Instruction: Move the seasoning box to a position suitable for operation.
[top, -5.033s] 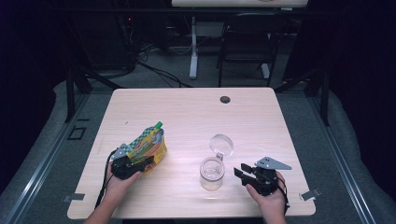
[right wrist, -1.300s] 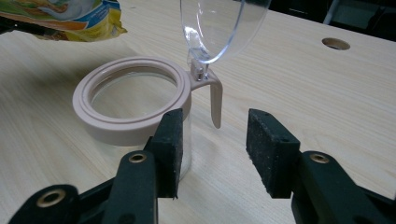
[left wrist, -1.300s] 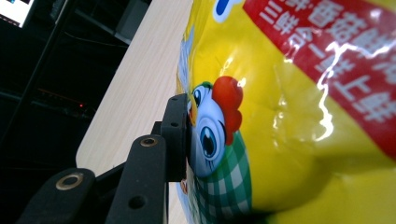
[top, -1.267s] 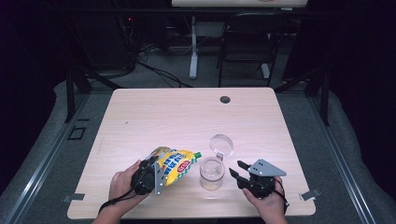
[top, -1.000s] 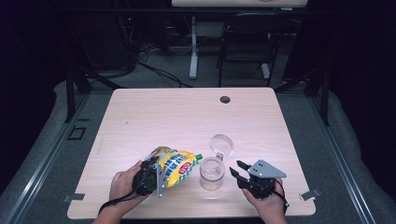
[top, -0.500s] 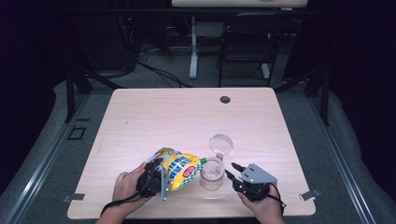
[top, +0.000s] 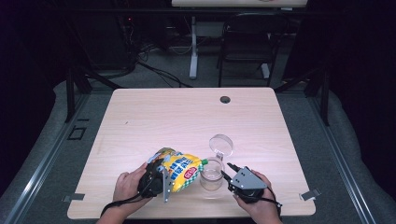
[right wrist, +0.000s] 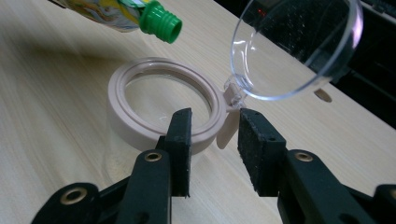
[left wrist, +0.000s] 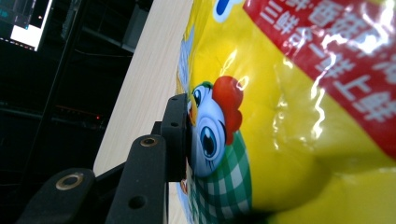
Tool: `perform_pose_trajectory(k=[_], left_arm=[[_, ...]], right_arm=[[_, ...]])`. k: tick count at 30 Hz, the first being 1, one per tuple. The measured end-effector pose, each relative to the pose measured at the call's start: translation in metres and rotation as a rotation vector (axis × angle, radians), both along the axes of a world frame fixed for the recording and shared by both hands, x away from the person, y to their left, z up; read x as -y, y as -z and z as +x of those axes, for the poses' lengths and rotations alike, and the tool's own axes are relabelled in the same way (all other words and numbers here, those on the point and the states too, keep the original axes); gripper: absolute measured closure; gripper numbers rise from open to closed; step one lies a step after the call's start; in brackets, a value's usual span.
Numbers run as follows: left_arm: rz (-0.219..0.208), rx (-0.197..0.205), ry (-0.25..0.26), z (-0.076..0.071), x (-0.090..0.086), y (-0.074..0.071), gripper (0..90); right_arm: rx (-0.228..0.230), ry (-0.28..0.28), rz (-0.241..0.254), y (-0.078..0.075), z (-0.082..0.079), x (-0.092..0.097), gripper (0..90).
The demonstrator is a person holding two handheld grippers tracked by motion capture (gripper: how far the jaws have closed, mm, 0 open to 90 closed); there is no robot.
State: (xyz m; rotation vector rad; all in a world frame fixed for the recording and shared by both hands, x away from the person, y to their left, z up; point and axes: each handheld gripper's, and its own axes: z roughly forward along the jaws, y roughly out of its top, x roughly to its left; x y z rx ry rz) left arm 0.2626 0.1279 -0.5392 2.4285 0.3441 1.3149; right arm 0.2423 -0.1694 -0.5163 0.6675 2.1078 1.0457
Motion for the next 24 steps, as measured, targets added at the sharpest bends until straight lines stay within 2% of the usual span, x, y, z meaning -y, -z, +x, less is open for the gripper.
perform_pose_trajectory(k=[7,11,19,24], left_arm=[[-0.001,0.001,0.009,0.001,0.002,-0.001,66.7],[0.002,-0.005,0.010,0.001,0.002,-0.001,66.7],[-0.008,-0.014,0.024,0.001,0.003,-0.002,66.7],[-0.004,-0.009,0.028,0.000,0.002,-0.003,66.7]], right_arm=[[0.089,-0.018,-0.106,0.000,-0.006,-0.014,65.3],[0.124,-0.033,-0.155,0.000,-0.007,-0.021,65.4],[0.167,-0.064,-0.256,-0.004,-0.008,-0.033,65.7],[0.170,-0.105,-0.321,-0.009,-0.007,-0.042,64.0]])
